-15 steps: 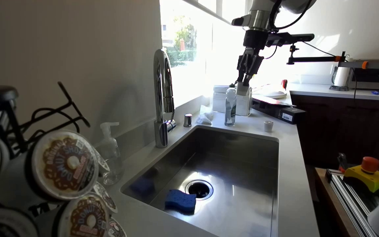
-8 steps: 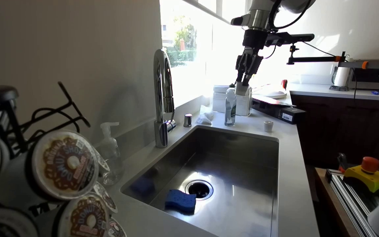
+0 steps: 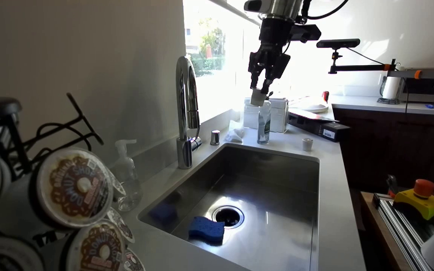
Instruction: Place one coffee pod from the counter on top of the black coffee pod stand.
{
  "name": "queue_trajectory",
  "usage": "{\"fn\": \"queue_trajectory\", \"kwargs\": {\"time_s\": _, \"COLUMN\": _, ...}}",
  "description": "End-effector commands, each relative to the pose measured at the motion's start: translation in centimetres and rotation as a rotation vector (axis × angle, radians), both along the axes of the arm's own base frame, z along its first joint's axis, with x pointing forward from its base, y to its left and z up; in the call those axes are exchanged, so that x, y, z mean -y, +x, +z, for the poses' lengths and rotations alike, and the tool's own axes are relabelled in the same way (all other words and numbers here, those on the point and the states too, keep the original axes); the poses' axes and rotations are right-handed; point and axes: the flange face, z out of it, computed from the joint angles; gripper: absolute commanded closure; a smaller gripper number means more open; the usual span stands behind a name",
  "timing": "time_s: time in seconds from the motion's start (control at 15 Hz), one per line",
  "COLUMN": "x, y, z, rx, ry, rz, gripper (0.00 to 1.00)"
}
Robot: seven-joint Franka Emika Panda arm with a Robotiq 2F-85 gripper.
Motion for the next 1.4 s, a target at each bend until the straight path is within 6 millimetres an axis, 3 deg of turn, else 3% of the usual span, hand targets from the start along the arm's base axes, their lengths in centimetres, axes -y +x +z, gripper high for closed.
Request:
{"fn": "queue_trajectory", "kwargs": {"time_s": 0.0, "x": -3.8, "y": 0.6, "z": 1.7, "rx": 0.001, "ry": -0.044, "rz": 0.136, "gripper": 0.71}}
{"fn": "queue_trajectory", "kwargs": {"time_s": 0.47, "x": -11.1, "y": 2.8, "z": 4.3, "rx": 0.050, "ry": -0.090, "rz": 0.363, "gripper": 0.71}}
{"fn": "queue_trajectory", "kwargs": {"time_s": 0.73, "x": -14.9, "y": 2.9, "z": 4.2, "rx": 0.053, "ry": -0.104, "rz": 0.484, "gripper": 0.71}}
{"fn": "queue_trajectory", "kwargs": {"time_s": 0.8, "x": -13.8, "y": 2.8, "z": 4.4, "rx": 0.081, "ry": -0.101, "rz": 0.420, "gripper": 0.46}}
{"fn": "queue_trajectory", "kwargs": {"time_s": 0.93, "x": -14.9, "y": 2.8, "z": 4.2, "rx": 0.078, "ry": -0.106, "rz": 0.452, "gripper": 0.46}}
{"fn": "queue_trajectory", "kwargs": {"time_s": 1.2, "x": -14.9, "y": 2.8, "z": 4.1, "rx": 0.077, "ry": -0.107, "rz": 0.460, "gripper": 0.46}}
{"fn": "queue_trajectory", "kwargs": {"time_s": 1.27, "x": -15.3, "y": 2.9, "z": 4.2, "rx": 0.077, "ry": -0.111, "rz": 0.477, "gripper": 0.71}}
{"fn": "queue_trajectory", "kwargs": {"time_s": 1.33, "x": -16.3, "y": 3.0, "z": 4.3, "rx": 0.082, "ry": -0.126, "rz": 0.500, "gripper": 0.71}}
